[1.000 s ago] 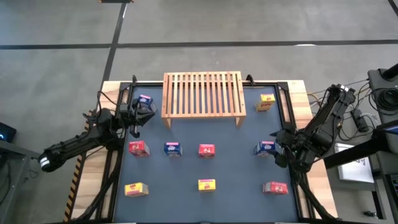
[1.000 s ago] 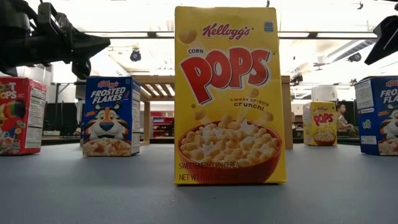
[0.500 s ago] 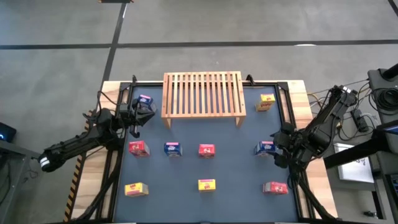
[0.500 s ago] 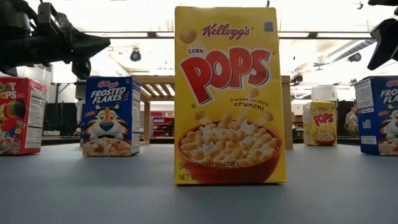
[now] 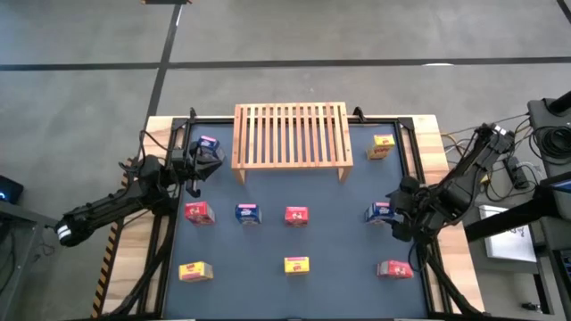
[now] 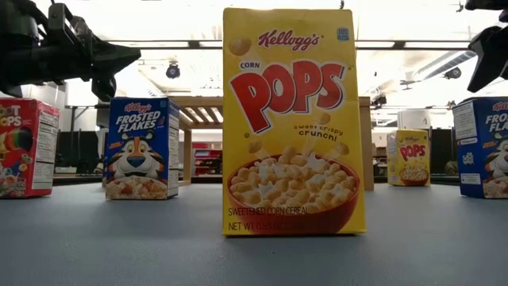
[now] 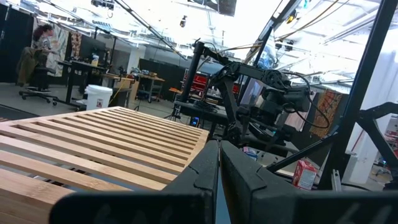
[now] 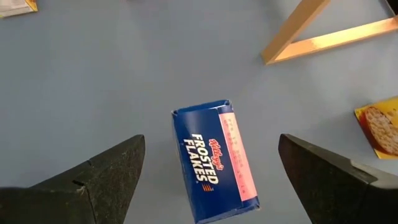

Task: Stack cereal on shelf
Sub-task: Put the bottom right blue cereal box on the shelf

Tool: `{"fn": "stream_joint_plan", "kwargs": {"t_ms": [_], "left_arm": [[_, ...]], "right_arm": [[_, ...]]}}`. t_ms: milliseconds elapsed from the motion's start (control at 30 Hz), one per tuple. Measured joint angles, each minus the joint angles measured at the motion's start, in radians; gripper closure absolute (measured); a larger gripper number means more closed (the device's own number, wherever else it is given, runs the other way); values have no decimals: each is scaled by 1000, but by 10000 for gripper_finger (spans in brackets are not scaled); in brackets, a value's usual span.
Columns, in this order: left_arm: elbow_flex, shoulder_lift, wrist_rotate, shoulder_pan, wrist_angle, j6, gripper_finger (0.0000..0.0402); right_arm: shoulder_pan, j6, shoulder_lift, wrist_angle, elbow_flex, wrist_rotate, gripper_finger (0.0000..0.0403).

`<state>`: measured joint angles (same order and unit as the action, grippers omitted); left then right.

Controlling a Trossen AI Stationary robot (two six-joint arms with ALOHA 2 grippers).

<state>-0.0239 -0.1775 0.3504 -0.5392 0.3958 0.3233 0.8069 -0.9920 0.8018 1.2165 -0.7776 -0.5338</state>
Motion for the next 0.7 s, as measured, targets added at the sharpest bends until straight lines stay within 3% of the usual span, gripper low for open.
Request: {"fn": "stream_joint_plan", "kwargs": {"t_ms": [467,700], "left_arm": [[0,0,0,0,0,0,402],[0,0,0,0,0,0,402]], "right_arm": [[-85,97,20,5,14,48,44],[-150,170,19,-31,36,130,44]]}}
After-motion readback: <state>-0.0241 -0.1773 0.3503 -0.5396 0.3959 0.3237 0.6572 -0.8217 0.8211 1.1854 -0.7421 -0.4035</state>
